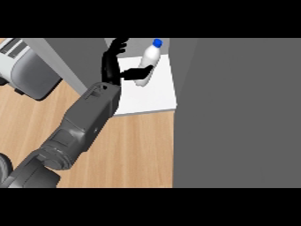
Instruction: Pick up the bottled water, place it into the cabinet and close the cabinet
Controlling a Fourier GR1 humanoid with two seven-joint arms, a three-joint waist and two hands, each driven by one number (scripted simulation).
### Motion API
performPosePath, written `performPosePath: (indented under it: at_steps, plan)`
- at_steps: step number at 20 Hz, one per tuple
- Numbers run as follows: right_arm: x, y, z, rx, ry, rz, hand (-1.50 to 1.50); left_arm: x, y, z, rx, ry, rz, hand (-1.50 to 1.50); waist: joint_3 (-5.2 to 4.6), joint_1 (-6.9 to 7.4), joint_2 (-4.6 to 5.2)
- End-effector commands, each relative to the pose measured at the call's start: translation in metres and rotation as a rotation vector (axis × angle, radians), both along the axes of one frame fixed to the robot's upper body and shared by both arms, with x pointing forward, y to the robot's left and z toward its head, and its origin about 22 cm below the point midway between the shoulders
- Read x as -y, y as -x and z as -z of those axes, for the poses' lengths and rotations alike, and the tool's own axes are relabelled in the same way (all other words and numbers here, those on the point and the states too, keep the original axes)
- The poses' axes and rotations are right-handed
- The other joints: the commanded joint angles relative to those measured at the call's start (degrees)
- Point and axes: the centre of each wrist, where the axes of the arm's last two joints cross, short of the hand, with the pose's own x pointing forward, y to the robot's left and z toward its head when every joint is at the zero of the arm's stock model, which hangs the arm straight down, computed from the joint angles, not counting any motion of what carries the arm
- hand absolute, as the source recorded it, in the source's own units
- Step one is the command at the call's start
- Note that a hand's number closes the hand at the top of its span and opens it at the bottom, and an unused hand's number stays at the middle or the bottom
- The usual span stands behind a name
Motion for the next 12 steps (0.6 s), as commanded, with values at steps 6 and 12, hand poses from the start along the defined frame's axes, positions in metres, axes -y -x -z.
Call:
performPosePath:
  at_steps: [6,12]
  plan:
    - [-0.002,-0.001,-0.005,0.021,-0.062,-0.046,-1.5,0.002,-0.012,-0.025,0.038,0.005,0.011,-1.5,-0.04,-0.31,0.52]
    - [-0.002,0.004,-0.002,0.002,-0.055,-0.055,-1.5,0.013,-0.015,-0.041,0.177,0.163,0.199,-1.5,-0.08,0.67,-0.29]
